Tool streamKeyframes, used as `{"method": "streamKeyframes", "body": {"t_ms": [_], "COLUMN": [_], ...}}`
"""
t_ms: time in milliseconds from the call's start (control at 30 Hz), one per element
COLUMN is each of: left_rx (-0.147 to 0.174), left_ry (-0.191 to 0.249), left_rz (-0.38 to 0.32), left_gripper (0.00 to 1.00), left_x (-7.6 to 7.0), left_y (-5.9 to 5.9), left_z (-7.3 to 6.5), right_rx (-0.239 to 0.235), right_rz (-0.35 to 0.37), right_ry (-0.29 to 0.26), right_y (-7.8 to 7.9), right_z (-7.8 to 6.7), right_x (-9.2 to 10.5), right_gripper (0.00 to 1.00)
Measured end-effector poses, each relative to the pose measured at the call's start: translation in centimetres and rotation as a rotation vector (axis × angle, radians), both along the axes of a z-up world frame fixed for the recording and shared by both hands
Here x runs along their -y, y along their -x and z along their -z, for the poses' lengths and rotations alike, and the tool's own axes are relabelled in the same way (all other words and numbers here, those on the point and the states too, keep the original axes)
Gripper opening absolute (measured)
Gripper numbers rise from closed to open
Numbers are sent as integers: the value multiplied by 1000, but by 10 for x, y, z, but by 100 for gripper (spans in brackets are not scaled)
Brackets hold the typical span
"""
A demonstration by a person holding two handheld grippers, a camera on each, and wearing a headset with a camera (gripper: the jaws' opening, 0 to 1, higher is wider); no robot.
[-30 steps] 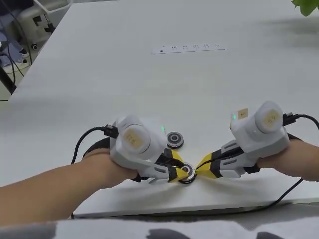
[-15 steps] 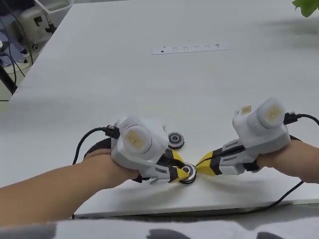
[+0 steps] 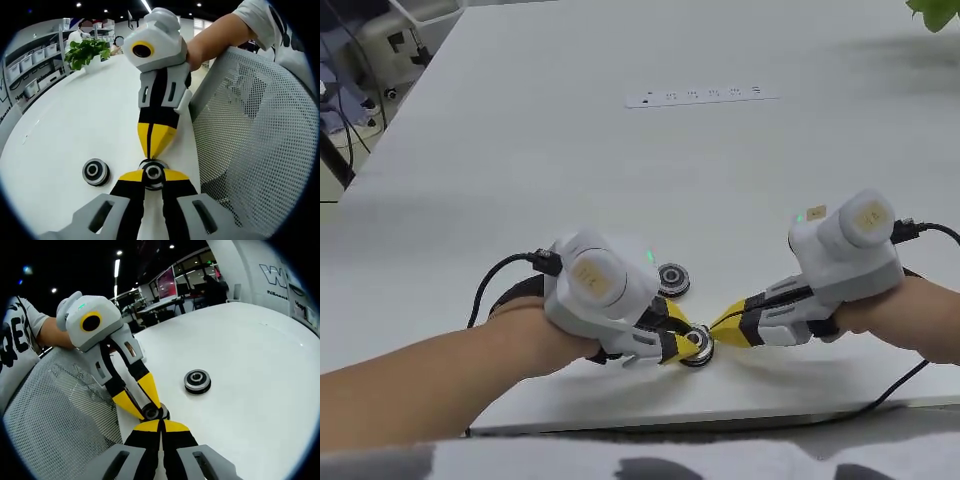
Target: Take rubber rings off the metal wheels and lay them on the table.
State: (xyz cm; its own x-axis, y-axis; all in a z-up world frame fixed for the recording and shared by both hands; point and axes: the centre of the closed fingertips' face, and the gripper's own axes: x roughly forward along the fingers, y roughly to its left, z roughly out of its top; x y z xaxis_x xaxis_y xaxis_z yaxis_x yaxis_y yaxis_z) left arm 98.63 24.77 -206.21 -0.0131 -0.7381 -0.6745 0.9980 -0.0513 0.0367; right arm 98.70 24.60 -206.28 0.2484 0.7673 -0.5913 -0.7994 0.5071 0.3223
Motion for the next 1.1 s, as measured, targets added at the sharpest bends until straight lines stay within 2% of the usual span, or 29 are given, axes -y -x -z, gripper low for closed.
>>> {"method": "streamKeyframes", "body": {"t_ms": [1100], "left_rx": [-3], "left_ry": [-3], "left_rz": [-5], "left_gripper": [7], "left_x": [0], "left_y": [0], "left_z": [0], "right_rx": [-7], "right_rz": [-4], "right_ry": [-18], "right_y": [1], "right_z": [-1], "right_x": [-3], "right_gripper": [0]}}
